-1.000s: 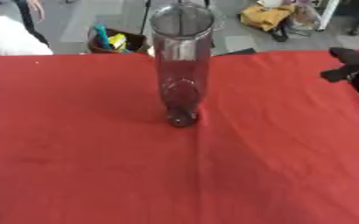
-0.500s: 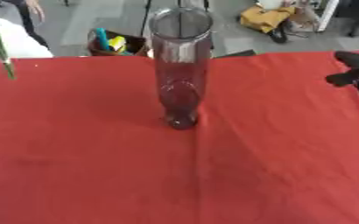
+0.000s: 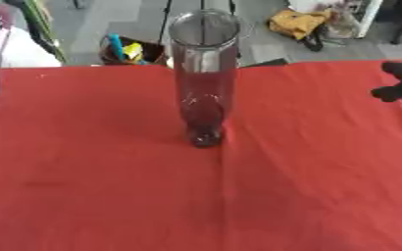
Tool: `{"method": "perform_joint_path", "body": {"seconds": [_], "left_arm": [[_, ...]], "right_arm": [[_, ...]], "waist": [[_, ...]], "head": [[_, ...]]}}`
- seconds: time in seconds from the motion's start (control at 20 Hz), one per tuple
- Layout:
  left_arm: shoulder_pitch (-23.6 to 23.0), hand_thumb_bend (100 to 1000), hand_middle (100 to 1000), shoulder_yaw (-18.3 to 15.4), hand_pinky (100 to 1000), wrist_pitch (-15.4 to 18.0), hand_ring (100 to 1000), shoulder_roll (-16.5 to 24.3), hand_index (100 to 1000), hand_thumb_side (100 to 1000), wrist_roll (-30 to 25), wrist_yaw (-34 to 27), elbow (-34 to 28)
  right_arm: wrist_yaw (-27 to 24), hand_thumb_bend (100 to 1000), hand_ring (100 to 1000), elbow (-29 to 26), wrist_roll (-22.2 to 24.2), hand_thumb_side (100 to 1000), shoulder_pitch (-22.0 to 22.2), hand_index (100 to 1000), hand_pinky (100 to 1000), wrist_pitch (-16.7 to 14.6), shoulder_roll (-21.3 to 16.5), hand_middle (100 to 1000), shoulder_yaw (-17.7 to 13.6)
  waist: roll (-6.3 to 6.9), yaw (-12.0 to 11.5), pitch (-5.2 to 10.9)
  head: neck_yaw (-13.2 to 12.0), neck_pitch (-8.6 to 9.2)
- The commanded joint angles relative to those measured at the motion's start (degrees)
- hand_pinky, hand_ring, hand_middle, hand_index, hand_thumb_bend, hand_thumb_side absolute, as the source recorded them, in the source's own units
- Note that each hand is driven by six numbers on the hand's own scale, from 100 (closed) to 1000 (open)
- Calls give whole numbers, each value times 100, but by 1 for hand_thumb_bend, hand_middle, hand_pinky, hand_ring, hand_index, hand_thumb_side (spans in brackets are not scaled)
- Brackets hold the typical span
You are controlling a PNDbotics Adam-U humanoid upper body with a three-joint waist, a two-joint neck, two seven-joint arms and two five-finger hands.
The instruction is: Arrange flowers into the vase.
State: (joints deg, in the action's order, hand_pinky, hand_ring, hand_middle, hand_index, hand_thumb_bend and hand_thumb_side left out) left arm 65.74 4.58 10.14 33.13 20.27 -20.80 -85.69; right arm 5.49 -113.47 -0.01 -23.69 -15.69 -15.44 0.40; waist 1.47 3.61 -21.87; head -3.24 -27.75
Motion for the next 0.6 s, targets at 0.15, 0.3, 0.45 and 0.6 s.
{"method": "perform_joint_path", "body": {"seconds": [0.15, 0.3, 0.45, 0.6], "left_arm": [[265, 255, 100, 29, 100, 251, 100, -81, 100, 591, 88, -194, -265], [343, 266, 100, 38, 100, 338, 100, -200, 100, 584, 103, -287, -377], [404, 281, 100, 60, 100, 419, 100, -273, 100, 572, 77, -363, -452], [469, 298, 100, 65, 100, 505, 100, -345, 100, 571, 69, -468, -515]], "right_arm": [[-69, 100, 844, -113, 48, 1000, -86, 732, 679, -20, -55, 496, 20], [-92, 100, 844, -113, 78, 1000, -118, 732, 679, -29, -44, 496, 44], [-116, 100, 844, -113, 102, 1000, -135, 732, 679, -32, -39, 496, 61], [-138, 100, 845, -113, 128, 1000, -145, 732, 679, -31, -37, 495, 82]], "waist": [[11, 45, 90], [28, 100, 69], [42, 148, 49], [60, 185, 25]], "head": [[-56, 111], [-81, 167], [-104, 218], [-113, 260]]}}
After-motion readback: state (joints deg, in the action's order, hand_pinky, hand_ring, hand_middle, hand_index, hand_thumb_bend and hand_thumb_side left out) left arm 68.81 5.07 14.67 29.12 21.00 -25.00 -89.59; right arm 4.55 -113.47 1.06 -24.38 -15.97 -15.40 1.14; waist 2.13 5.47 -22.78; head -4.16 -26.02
